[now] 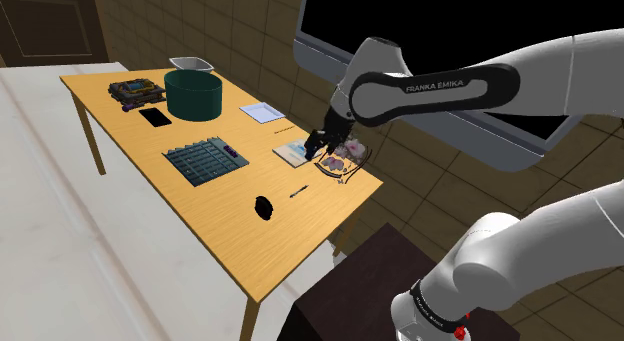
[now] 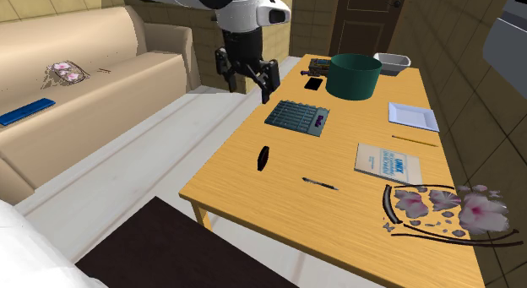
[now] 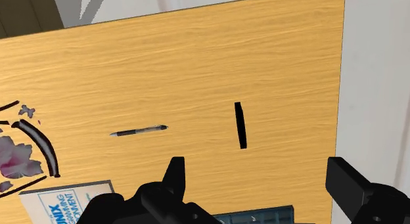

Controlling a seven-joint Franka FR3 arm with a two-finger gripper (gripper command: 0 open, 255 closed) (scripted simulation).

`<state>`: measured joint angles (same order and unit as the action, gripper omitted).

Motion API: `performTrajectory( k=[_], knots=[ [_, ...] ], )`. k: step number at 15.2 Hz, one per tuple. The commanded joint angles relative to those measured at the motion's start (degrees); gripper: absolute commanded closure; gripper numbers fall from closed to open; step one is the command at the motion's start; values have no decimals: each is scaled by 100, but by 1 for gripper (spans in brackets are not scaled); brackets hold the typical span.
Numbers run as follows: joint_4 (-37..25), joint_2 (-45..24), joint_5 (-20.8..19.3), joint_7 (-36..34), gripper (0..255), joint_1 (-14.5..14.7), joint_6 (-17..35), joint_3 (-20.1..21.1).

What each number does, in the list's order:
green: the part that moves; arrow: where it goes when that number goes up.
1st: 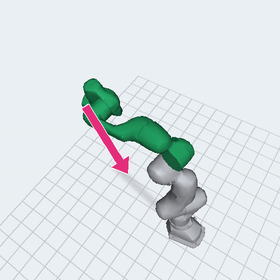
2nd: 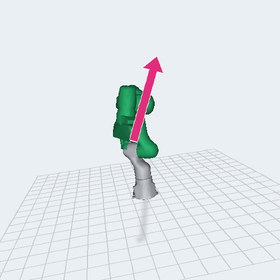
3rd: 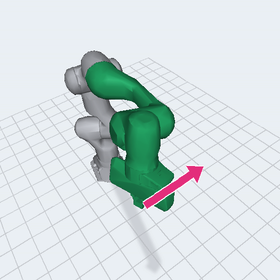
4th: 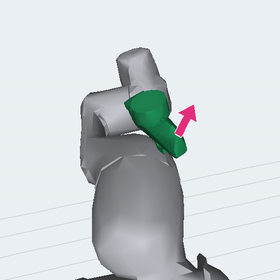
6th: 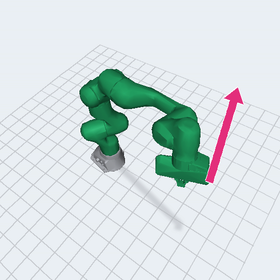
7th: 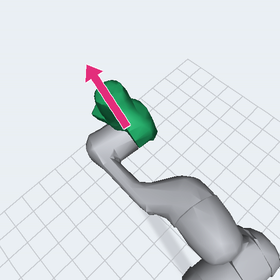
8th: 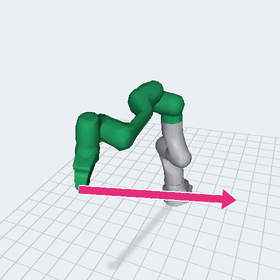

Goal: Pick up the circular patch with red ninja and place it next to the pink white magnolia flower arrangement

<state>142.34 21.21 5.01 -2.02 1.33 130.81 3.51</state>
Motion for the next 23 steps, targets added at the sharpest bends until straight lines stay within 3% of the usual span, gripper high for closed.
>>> performTrajectory(
  k=[1, 13, 23],
  knots=[
    [37, -372, 4, 41, 0, 22, 396, 26],
    [-680, -3038, -159, 209, 0, 105, 2206, 114],
    [-1937, -5163, -424, 237, 0, 259, 2963, 52]
  ],
)
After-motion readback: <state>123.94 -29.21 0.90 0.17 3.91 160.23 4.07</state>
